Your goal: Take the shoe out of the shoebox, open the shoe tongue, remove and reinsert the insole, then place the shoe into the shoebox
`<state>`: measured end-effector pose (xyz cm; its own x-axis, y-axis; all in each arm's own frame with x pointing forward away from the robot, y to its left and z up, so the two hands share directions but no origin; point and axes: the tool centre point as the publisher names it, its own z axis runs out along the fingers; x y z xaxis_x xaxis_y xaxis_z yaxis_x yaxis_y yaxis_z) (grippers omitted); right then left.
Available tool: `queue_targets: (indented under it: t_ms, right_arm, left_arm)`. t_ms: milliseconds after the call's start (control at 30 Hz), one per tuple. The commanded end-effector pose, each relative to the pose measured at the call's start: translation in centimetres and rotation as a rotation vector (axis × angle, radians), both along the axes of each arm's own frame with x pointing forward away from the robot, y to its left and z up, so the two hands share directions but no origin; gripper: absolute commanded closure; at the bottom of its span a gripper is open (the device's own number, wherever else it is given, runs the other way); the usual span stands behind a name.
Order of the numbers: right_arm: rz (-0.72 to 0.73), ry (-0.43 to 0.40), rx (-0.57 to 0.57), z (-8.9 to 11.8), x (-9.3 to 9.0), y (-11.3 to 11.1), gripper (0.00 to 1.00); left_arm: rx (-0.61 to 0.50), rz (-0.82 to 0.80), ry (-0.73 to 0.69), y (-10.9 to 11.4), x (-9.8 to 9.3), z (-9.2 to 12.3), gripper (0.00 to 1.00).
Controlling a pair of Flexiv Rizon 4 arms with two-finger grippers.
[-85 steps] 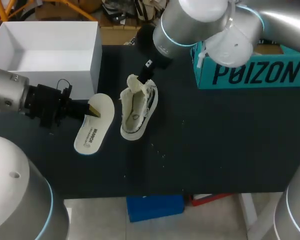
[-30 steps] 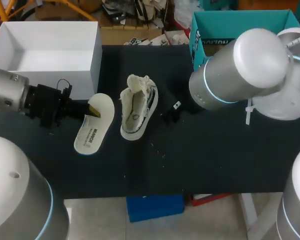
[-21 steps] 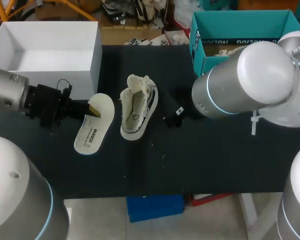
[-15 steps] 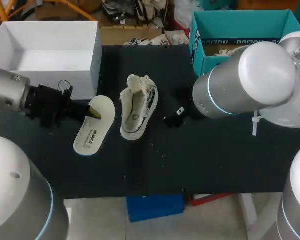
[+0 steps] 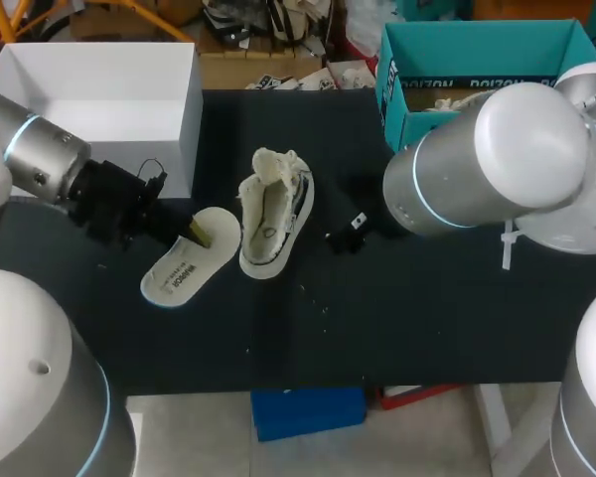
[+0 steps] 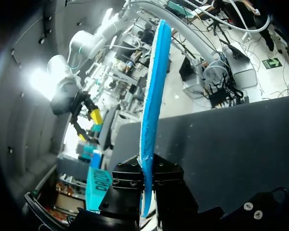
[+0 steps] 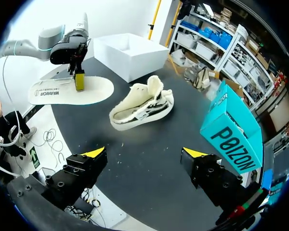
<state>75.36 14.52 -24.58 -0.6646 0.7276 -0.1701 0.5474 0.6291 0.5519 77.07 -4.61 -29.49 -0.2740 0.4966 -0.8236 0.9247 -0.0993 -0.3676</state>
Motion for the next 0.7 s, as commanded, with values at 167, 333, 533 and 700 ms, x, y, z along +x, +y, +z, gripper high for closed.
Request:
queue_targets:
  t_ms: [167,333,533,700]
  right_arm:
    - [0.001,-0.001,0.002,0.0,-0.1,-0.1,0.00]
    - [0.001,-0.001,0.002,0.0,-0.1,-0.1,0.00]
    - [0.001,-0.001,0.002,0.0,-0.1,-0.1,0.00]
    - [0.001,-0.001,0.002,0.0,-0.1,-0.1,0.00]
  left_arm:
    - [-0.002,-0.036,0.020,-0.1,0.6,0.0,1.00]
    - [-0.002,-0.032,0.021,-0.4,0.9,-0.2,1.00]
    - [0.012,-0.024,0.012,-2.4,0.4,-1.5,1.00]
    - [0.064,-0.034,-0.028,-3.8,0.4,-3.0,1.00]
